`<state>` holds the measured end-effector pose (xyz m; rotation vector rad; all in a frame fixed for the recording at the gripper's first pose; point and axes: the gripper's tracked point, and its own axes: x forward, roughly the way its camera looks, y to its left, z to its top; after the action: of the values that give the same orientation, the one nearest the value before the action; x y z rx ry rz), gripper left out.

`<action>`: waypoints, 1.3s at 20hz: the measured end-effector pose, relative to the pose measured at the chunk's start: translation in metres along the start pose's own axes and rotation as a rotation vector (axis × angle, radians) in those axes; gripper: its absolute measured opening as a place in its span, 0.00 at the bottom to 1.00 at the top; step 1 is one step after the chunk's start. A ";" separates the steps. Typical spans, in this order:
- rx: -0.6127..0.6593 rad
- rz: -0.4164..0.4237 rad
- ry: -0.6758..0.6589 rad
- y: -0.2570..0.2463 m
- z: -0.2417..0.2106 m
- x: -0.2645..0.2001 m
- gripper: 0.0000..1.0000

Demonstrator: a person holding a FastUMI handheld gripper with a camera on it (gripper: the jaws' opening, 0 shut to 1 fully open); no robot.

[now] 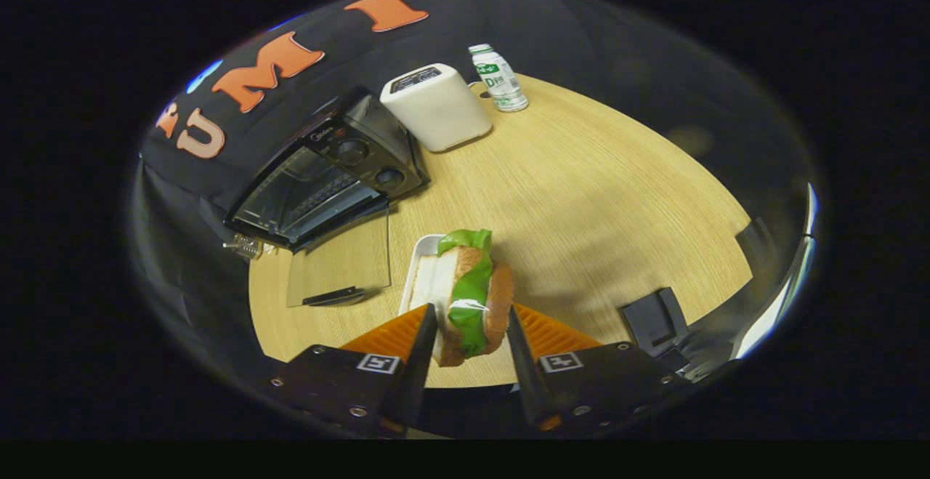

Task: Open the toaster oven, put the food inside, and close the toaster oven door.

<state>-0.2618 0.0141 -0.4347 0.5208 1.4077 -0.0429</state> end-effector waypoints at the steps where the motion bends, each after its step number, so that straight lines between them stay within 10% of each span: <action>1: 0.027 0.033 0.000 0.005 0.002 -0.001 0.51; 12: 0.166 0.169 -0.075 0.016 0.014 0.009 0.24; 26: 0.406 0.389 -0.165 0.034 0.040 -0.002 0.20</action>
<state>-0.2140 0.0293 -0.4191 1.0964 1.1181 -0.0574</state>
